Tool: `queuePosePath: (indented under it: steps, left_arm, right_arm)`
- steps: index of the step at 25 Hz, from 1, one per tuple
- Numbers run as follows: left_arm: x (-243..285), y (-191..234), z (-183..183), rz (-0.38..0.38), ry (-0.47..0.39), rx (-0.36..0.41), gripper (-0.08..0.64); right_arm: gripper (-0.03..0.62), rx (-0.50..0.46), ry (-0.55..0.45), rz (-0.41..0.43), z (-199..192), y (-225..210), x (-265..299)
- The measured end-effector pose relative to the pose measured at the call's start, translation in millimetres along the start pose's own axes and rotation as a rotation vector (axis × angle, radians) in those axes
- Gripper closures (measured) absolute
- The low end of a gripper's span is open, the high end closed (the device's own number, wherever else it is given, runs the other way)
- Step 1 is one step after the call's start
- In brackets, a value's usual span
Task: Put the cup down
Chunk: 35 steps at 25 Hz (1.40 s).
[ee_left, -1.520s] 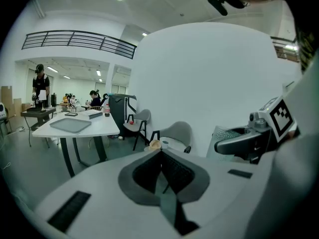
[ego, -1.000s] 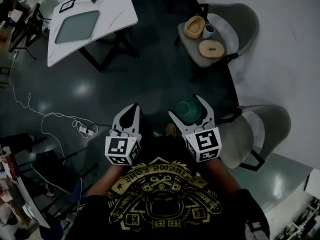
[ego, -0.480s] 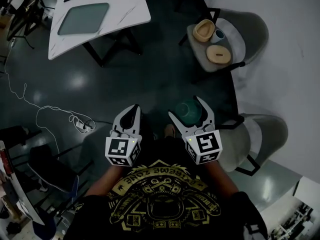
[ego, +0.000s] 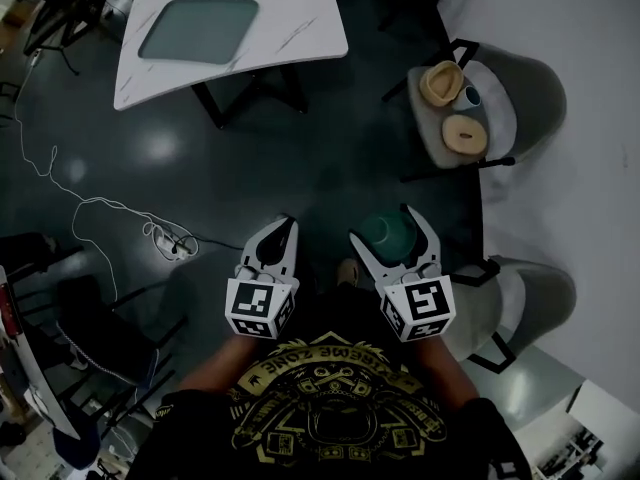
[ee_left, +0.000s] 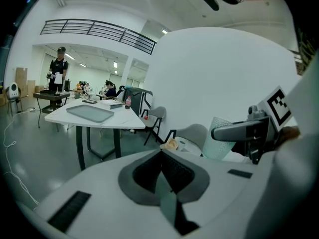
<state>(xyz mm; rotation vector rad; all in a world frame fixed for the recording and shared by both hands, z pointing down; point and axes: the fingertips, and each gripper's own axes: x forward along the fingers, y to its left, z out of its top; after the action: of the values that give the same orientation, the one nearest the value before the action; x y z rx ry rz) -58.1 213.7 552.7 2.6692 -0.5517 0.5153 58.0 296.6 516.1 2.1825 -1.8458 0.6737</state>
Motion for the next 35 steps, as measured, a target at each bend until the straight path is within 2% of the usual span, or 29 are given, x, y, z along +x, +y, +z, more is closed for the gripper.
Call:
queuePosePath:
  steps: [11, 20, 29, 35]
  left_arm:
    - [17.5, 55.2, 51.3, -0.007, -0.068, -0.01, 0.549]
    - [9.6, 107.7, 100.4, -0.01, -0.129, 0.03, 0.549]
    - [5.1, 147.7, 118.3, -0.014, -0.176, 0.015, 0.549]
    - [-6.7, 178.2, 122.5, 0.042, -0.204, -0.019, 0.549]
  right_arm:
    - [0.186, -0.051, -0.005, 0.003, 50.1, 19.9, 53.7]
    - [0.186, -0.049, -0.06, -0.009, 92.5, 49.4, 90.8]
    - [0.186, -0.044, -0.066, -0.022, 110.7, 70.7, 117.4]
    - [0.186, -0.081, -0.06, 0.027, 120.0, 94.0, 140.3]
